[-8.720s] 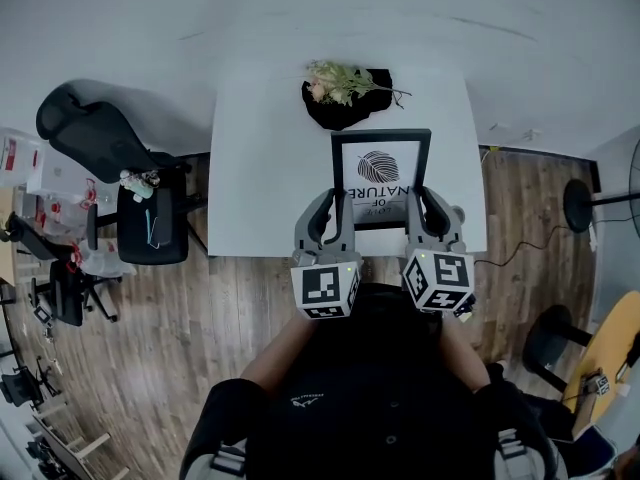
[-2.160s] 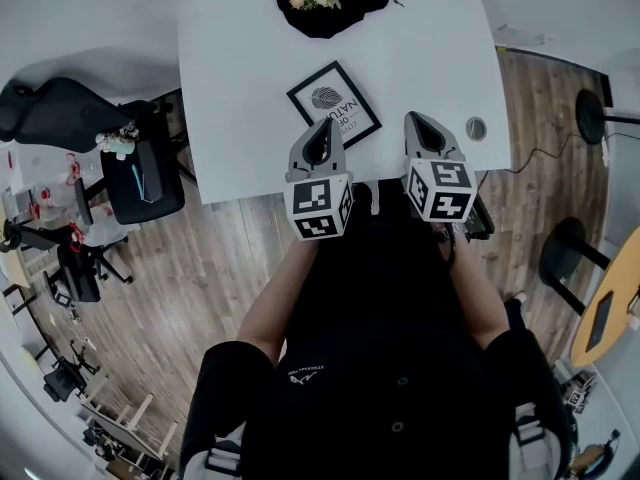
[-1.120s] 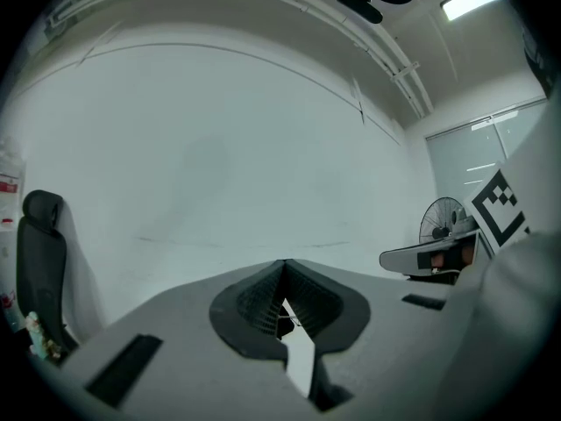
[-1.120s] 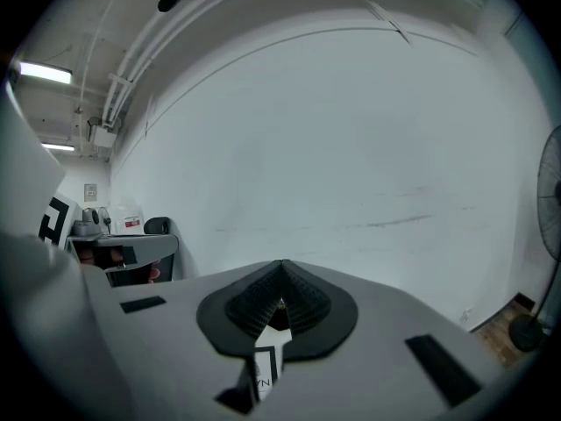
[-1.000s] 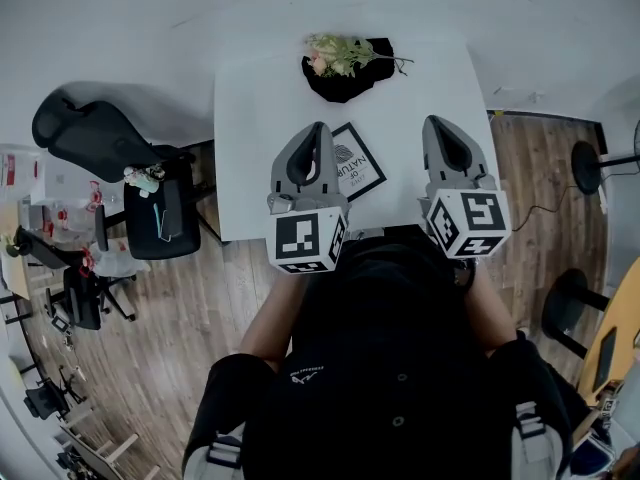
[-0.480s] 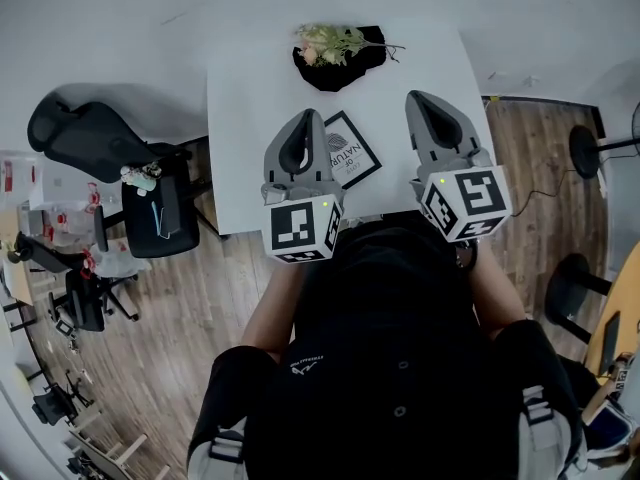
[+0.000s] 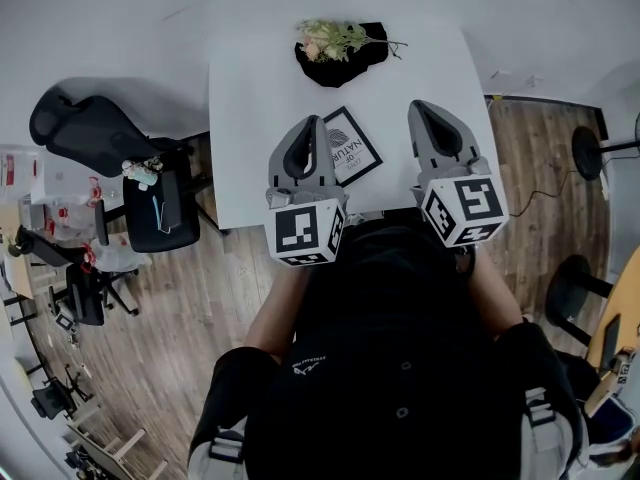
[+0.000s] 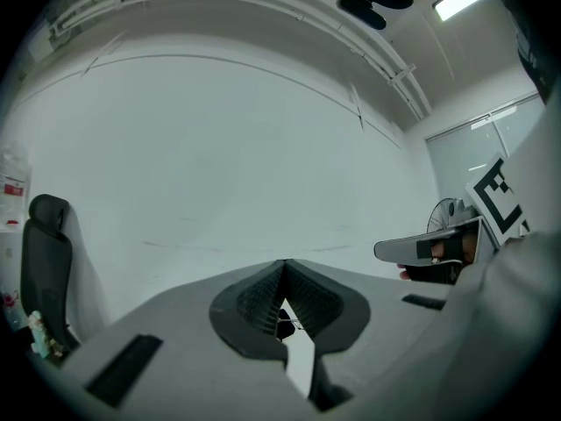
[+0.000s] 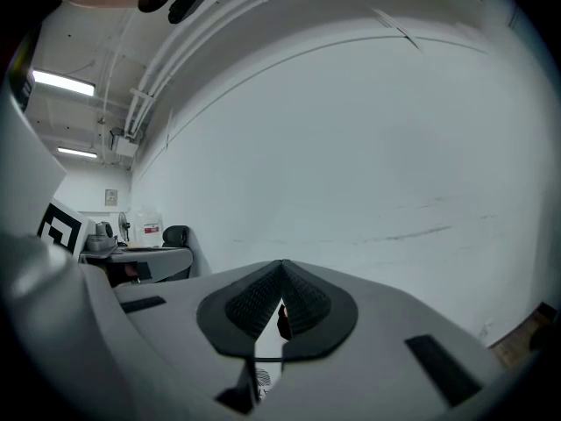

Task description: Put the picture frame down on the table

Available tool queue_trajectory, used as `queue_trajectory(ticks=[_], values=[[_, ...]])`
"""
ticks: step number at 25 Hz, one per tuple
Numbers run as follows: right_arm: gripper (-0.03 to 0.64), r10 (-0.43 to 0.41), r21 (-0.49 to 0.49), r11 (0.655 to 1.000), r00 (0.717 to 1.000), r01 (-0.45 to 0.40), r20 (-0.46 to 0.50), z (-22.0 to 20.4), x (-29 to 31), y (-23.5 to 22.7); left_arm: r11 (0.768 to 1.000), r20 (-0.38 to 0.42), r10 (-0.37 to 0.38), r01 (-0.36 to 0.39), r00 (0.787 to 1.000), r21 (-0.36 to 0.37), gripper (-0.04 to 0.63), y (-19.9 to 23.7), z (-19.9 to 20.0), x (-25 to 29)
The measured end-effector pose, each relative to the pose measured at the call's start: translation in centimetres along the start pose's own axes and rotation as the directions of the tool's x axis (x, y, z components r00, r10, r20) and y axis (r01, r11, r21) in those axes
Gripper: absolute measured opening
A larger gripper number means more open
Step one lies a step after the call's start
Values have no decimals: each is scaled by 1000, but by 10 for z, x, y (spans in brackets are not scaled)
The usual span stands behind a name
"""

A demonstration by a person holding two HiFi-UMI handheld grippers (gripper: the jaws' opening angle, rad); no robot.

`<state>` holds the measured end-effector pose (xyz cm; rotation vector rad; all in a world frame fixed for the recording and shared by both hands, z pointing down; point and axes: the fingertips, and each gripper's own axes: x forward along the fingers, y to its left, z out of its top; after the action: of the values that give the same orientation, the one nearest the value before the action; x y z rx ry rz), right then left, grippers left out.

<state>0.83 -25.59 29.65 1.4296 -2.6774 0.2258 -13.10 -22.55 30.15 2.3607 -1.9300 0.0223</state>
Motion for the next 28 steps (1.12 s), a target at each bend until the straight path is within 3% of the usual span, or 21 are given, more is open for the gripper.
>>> queue_trajectory(ticks=[28], values=[[-2,11,6,1000,1000,-11,-3,-8,-5,10,1000,-31,14,-14,999,0,6,-5,-14,-13]])
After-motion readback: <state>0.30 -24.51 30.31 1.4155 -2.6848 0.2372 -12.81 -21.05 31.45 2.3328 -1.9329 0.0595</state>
